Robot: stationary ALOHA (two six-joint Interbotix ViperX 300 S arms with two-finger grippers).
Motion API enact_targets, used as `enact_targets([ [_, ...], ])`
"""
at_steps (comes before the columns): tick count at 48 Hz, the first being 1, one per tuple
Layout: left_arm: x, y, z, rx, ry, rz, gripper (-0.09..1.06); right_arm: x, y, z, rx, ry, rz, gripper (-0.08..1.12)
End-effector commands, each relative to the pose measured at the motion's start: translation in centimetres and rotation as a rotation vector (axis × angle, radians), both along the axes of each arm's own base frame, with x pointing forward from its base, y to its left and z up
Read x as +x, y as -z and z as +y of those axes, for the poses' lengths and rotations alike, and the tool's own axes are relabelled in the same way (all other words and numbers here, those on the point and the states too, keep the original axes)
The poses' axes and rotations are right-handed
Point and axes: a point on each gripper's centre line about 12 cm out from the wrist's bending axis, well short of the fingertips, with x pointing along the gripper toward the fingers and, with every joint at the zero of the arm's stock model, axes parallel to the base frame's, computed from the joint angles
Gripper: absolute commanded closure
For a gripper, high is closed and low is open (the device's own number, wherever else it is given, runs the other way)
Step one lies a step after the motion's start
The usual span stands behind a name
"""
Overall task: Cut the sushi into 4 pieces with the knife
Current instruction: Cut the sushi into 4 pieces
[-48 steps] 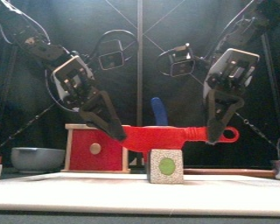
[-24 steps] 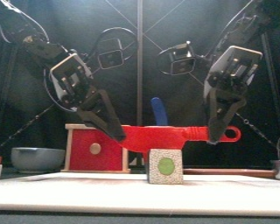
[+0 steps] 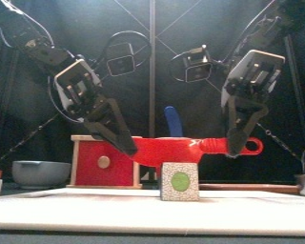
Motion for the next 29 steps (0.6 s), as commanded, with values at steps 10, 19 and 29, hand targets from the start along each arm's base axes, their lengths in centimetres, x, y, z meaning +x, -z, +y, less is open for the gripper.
enact_targets([
  [10,-0.12,0.45,0.05,0.003,0.002,0.023,0.53,0.19,-0.05,-0.41,-0.007,0.007,0.001,0.73],
  [19,-0.08,0.58,0.04,0.004,0.002,0.026,0.53,0.22,0.42,-0.35,-0.006,0.006,0.015,0.73],
  [29,-0.13,0.68,0.05,0.004,0.002,0.029,0.53,0.24,0.83,-0.18,-0.006,0.001,0.027,0.73],
])
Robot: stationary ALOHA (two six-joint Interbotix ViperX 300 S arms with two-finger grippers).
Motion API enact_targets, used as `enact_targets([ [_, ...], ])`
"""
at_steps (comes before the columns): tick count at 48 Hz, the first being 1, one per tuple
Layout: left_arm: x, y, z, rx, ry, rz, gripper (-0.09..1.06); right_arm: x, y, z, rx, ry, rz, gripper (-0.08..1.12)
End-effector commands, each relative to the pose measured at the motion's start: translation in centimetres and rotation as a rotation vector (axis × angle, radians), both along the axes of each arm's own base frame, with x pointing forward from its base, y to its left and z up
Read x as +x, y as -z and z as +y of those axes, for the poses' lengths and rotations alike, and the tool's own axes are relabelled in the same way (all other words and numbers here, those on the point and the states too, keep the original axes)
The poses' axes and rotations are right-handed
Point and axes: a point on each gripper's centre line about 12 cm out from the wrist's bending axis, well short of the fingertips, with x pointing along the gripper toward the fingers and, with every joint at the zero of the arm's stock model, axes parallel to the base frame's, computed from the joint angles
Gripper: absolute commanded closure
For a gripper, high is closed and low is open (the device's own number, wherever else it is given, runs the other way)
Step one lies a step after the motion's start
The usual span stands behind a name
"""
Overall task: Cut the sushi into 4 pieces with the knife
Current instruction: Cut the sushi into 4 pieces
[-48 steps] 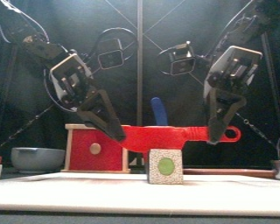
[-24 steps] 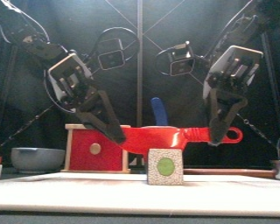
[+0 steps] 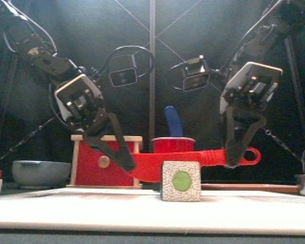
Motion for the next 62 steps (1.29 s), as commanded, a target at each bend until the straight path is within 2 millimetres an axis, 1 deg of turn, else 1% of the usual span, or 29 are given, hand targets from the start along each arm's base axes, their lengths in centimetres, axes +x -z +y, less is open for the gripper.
enact_targets([
  [1,-0.2,-0.1,-0.1,0.0,0.002,0.008,0.53,0.0,-0.4,0.1,0.002,0.001,-0.008,0.73],
  [14,-0.1,0.0,0.7,0.002,-0.015,0.009,0.53,-0.1,-0.2,-0.3,-0.005,0.004,-0.002,0.73],
  [24,0.0,0.1,1.8,0.015,-0.031,0.013,0.53,-0.1,-0.2,-0.4,-0.019,-0.005,-0.002,0.73],
  [44,0.0,0.1,3.7,0.042,-0.051,0.013,0.53,-0.1,-0.1,-1.8,-0.036,0.019,0.001,0.73],
  [52,0.1,0.1,4.0,0.047,-0.057,0.012,0.53,-0.1,-0.2,-1.9,-0.039,0.018,0.0,0.73],
  [57,0.1,-0.1,4.0,0.046,-0.055,0.007,0.53,0.1,-0.7,-1.7,-0.035,0.019,-0.014,0.73],
  [62,0.3,-1.2,3.8,0.046,-0.05,-0.011,0.53,0.2,-1.7,-1.5,-0.027,0.021,-0.039,0.73],
])
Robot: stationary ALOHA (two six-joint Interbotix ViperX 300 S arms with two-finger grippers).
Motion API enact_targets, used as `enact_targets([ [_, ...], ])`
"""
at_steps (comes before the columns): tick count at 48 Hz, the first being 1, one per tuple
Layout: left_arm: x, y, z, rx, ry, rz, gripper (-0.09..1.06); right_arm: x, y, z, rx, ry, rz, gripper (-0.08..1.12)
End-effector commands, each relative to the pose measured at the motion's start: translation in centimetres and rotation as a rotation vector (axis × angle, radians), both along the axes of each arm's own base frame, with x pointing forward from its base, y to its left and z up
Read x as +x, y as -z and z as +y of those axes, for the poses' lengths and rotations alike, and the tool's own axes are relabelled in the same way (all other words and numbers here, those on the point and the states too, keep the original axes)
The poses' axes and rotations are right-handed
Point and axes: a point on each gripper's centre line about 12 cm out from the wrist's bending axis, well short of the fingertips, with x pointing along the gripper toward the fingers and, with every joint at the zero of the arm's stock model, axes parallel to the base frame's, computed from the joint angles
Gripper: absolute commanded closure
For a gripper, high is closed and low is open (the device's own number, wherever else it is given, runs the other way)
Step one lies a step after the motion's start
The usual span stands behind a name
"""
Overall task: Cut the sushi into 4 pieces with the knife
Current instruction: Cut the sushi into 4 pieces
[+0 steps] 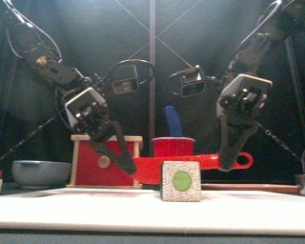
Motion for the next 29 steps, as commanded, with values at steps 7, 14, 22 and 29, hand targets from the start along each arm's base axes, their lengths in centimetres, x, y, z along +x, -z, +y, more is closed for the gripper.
enact_targets([
  [7,0.4,-2.7,-1.0,0.005,0.035,-0.014,0.53,0.0,-3.1,0.9,0.032,0.003,-0.069,0.73],
  [14,0.5,-3.6,-2.2,0.003,0.069,0.0,0.53,-0.2,-3.8,1.7,0.05,-0.008,-0.088,0.73],
  [22,0.4,-3.8,-3.8,0.002,0.111,0.012,0.53,-0.2,-3.9,3.0,0.075,-0.024,-0.092,0.73],
  [29,0.4,-3.7,-4.5,-0.008,0.121,0.017,0.53,-0.3,-3.8,3.7,0.088,-0.034,-0.087,0.73],
])
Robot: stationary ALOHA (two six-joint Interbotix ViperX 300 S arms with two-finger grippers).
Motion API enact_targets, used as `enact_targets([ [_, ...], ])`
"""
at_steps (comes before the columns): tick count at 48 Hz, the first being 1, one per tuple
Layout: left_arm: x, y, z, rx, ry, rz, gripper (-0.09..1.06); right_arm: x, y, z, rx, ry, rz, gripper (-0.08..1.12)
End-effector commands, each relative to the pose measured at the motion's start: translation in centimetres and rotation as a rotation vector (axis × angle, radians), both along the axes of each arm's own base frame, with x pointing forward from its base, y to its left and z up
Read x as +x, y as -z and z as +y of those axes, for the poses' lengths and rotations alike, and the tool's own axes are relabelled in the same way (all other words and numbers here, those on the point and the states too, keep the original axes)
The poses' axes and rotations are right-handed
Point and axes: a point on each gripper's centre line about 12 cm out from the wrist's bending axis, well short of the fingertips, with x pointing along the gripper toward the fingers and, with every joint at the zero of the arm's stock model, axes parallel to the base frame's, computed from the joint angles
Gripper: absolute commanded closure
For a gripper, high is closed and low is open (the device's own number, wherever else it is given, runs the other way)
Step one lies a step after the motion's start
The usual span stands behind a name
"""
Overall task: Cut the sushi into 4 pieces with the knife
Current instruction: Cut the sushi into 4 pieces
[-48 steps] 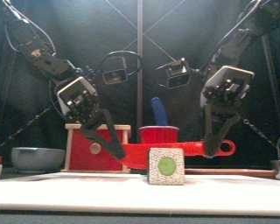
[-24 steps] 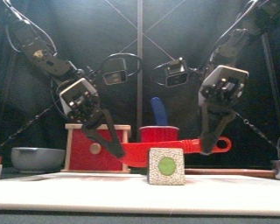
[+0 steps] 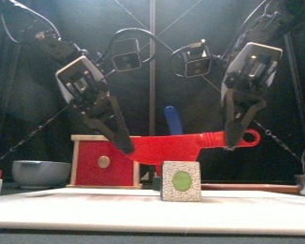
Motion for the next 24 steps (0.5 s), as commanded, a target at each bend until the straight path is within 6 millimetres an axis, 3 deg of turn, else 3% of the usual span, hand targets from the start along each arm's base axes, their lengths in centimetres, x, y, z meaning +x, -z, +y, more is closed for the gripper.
enact_targets([
  [1,0.2,-0.6,-0.7,-0.012,0.008,-0.011,0.53,0.0,-1.2,0.6,0.017,-0.004,-0.028,0.73],
  [24,0.1,0.7,-1.5,-0.05,-0.01,0.029,0.53,0.0,-0.1,1.6,0.029,-0.023,0.003,0.73],
])
